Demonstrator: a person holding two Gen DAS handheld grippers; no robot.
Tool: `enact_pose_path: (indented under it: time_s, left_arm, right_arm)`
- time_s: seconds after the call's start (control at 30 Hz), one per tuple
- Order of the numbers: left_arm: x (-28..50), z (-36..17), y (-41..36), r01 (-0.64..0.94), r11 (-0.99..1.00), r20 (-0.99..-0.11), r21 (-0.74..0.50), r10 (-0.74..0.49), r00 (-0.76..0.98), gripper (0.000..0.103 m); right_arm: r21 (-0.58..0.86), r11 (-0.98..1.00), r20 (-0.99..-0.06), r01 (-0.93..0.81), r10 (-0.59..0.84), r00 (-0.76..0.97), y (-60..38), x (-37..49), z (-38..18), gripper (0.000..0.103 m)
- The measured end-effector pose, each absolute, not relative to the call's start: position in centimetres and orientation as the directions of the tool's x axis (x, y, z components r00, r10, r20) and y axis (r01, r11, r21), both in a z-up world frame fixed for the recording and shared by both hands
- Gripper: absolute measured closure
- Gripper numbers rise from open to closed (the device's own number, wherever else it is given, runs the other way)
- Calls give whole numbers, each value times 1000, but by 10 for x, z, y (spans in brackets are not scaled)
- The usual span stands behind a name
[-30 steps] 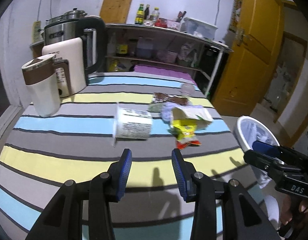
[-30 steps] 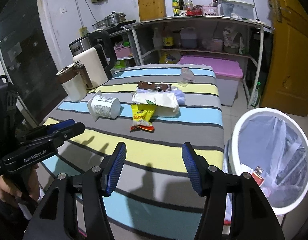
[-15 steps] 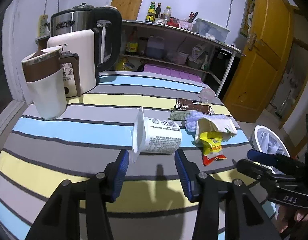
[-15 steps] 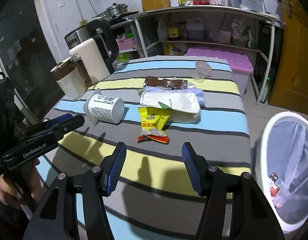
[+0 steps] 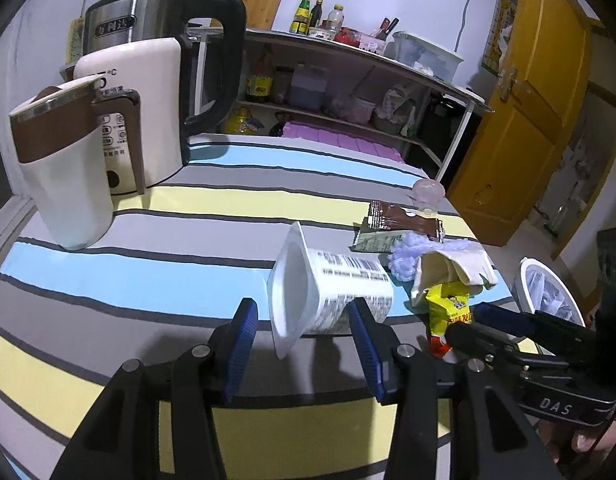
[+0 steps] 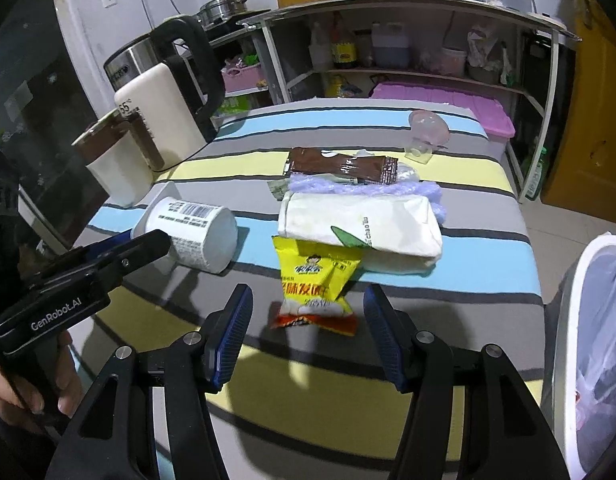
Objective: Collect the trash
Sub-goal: 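Grasp the white yogurt cup with the left tool while the right tool grasps the yellow snack bag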
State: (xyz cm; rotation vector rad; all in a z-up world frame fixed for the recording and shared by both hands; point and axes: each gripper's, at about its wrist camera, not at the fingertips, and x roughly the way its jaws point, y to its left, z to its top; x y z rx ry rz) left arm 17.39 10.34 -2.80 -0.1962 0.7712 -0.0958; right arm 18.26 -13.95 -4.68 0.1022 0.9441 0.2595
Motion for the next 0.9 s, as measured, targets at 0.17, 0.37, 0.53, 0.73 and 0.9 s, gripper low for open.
enact_pose_path:
  time_s: [0.17,0.37,0.53,0.73,0.9]
  left_arm:
    - [176,-30,102,28,974,-681,-224,-177,710,63]
    - [179,-33,101,43,969,-684,-245,-204,701,79]
    - [178,-34,99,53,966,-682,-252,-216,699,90]
    - [174,-32,96,66,969,-670,-238,-213,712,96]
    - [168,-29,96,75,969,-656,-234,-214,724,97]
  right_arm:
    - [198,968,-796,-157,252,550,-139,190,-55,44]
    - [200,967,-806,-158,254,534,-138,194,-59,57]
    - [205,965,-807,-166,263,530,-136,194,-60,66]
    - [214,962,-802,-167,271,533,-138,190,-59,68]
    - [224,959,-802,-171,281,527,-138,186,-59,69]
